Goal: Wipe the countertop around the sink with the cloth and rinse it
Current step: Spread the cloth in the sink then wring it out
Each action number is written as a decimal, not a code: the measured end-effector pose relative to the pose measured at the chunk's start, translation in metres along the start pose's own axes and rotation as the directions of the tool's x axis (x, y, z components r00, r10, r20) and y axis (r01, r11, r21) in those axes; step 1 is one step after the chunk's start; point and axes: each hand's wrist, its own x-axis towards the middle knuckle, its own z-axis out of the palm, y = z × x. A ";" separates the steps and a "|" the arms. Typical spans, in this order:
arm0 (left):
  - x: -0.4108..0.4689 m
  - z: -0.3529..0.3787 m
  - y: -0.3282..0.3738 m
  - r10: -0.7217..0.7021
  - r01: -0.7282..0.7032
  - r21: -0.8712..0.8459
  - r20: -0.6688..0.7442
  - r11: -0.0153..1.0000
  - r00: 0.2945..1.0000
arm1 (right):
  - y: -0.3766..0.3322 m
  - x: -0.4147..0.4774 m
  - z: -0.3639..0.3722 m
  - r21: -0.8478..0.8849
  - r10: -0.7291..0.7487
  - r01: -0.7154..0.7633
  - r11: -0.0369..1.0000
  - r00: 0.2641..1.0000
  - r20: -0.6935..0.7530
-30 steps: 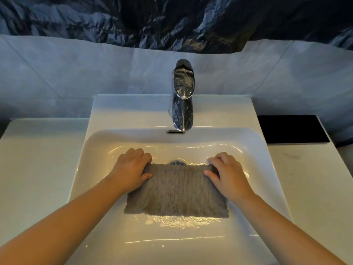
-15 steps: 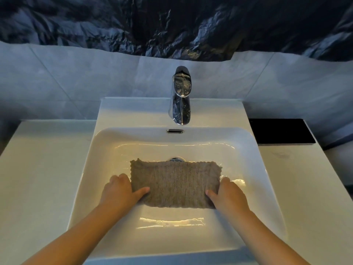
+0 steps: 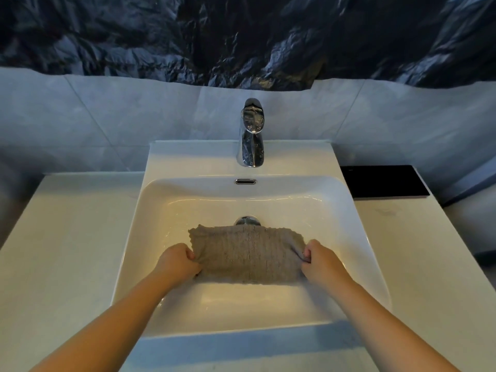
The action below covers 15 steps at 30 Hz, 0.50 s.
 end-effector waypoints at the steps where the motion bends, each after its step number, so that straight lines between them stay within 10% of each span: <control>1: -0.004 -0.004 -0.002 -0.003 0.003 0.004 0.082 1.000 0.997 | 0.003 -0.001 -0.004 -0.026 0.022 -0.020 0.999 0.998 0.057; 5: -0.016 0.000 -0.008 -0.076 0.042 0.117 0.306 0.992 0.949 | 0.011 -0.008 -0.007 -0.143 0.145 -0.112 0.983 0.958 0.246; 9: -0.005 0.016 -0.001 0.049 -0.027 0.287 -0.069 0.957 0.996 | 0.007 -0.009 -0.001 -0.086 0.097 -0.101 0.991 0.994 -0.049; 15: -0.002 0.034 0.005 0.049 -0.010 0.297 -0.124 0.955 0.991 | -0.006 -0.008 0.019 -0.105 0.095 -0.101 0.989 0.994 -0.059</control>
